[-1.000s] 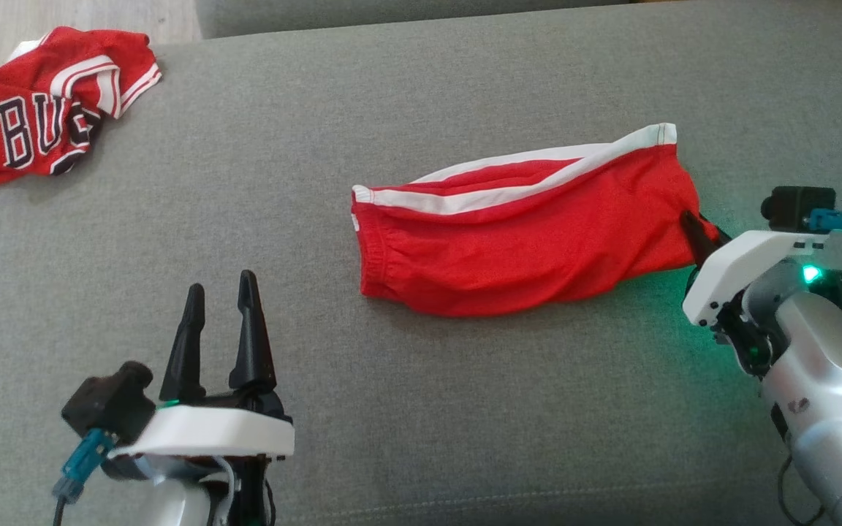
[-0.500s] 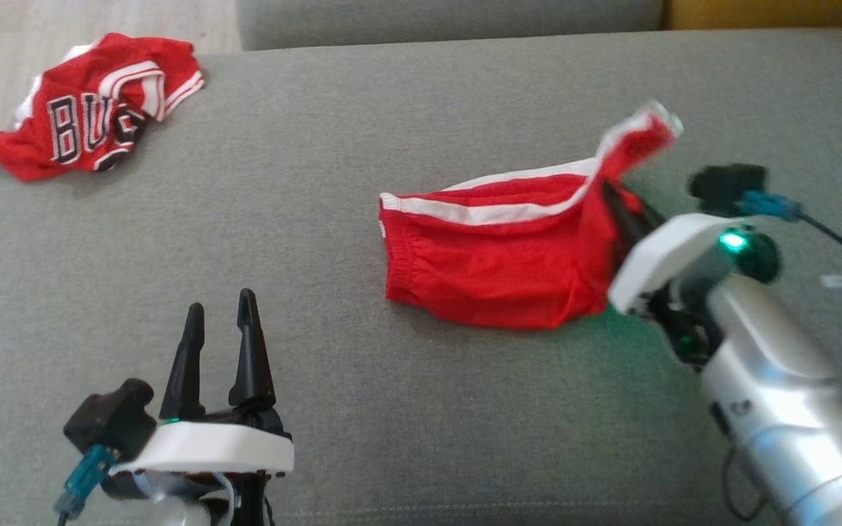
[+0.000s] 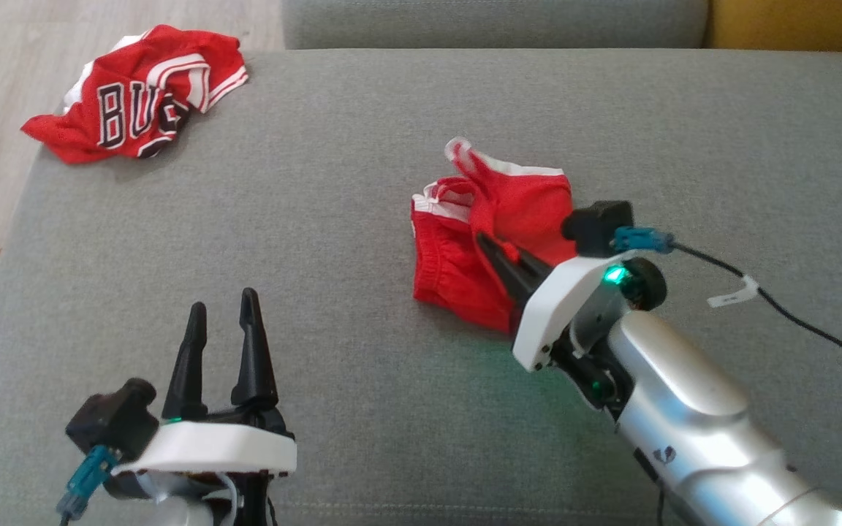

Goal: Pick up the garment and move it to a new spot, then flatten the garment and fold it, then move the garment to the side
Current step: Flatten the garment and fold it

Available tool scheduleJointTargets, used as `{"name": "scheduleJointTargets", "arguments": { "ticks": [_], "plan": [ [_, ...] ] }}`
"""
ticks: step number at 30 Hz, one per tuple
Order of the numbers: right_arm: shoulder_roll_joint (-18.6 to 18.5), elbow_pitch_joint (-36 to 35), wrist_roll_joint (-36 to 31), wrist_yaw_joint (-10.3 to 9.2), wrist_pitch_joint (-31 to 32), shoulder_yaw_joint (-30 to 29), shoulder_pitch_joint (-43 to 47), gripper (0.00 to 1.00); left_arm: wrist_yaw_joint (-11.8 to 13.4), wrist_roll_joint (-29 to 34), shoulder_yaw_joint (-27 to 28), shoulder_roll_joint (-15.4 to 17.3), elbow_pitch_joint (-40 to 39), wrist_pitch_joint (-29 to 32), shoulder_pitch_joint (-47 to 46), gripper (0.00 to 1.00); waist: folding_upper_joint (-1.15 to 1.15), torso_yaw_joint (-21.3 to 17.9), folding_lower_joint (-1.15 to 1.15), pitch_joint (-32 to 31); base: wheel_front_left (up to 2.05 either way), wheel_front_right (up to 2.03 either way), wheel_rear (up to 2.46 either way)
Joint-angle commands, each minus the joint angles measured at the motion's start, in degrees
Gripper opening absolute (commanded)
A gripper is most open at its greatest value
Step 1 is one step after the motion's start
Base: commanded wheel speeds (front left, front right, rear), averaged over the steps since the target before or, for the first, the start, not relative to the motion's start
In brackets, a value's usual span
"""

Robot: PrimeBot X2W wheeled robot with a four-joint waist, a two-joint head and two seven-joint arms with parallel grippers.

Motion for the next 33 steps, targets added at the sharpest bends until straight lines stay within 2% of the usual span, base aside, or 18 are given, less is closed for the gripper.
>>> {"name": "scheduleJointTargets", "arguments": {
  "ticks": [1, 10, 12, 13, 14, 15, 25, 29, 33],
  "plan": [
    [1.4, -1.3, 0.2, 0.37, 0.1, 0.8, -0.8, 0.00, 0.1, 0.1, 1.4, -0.2, -1.7, -0.7, -1.0, 1.00, 0.00, 0.3, 0.00, 0.0, 0.00, 0.00, 0.00],
    [2.8, 2.8, 1.1, 0.37, -1.2, 4.2, -0.9, 0.00, -0.1, -0.1, 1.2, -0.2, -1.0, -0.7, -0.6, 1.00, 0.00, 1.6, 0.00, -0.9, 0.00, 0.00, 0.00],
    [2.9, 3.2, 1.7, 0.37, -1.5, 5.2, -0.9, 0.39, -0.1, -0.1, 1.2, -0.2, -0.9, -0.7, -0.4, 1.00, 0.00, 1.6, 0.00, -1.1, 0.00, 0.00, 0.00],
    [2.9, 3.3, 1.9, 0.37, -1.6, 5.6, -0.9, 0.63, -0.1, -0.1, 1.1, -0.2, -0.9, -0.7, -0.2, 1.00, 0.00, 1.6, 0.00, -1.2, 0.00, 0.00, 0.00],
    [3.0, 3.4, 2.2, 0.37, -1.9, 6.1, -0.8, 0.93, -0.2, -0.1, 1.1, -0.2, -0.8, -0.7, -0.2, 1.00, 0.00, 1.6, 0.00, -1.3, 0.00, 0.00, 0.00],
    [3.0, 3.5, 2.4, 0.37, -2.1, 6.5, -0.8, 1.00, -0.2, -0.1, 1.1, -0.2, -0.8, -0.7, -0.1, 1.00, 0.00, 1.6, 0.00, -1.4, 0.00, 0.00, 0.00],
    [3.0, -0.6, 5.1, 0.37, -5.6, 9.7, 0.8, 1.00, -0.5, -0.1, 1.2, -0.2, -0.7, -0.7, 0.2, 1.00, 0.00, 0.7, 0.00, -1.4, 0.00, 0.00, 0.00],
    [3.0, -1.6, 4.8, 0.37, -7.4, 8.2, 1.3, 1.00, -0.6, -0.1, 1.1, -0.2, -0.7, -0.7, 0.2, 1.00, 0.00, 0.5, 0.00, -1.4, 0.00, 0.00, 0.00],
    [2.2, -2.4, 3.6, 0.37, -10.7, 3.5, 1.7, 1.00, -0.6, -0.1, 1.3, -0.2, -0.7, -0.7, 0.3, 1.00, 0.00, 0.1, 0.00, -1.5, 0.00, 0.00, 0.00]
  ]
}}
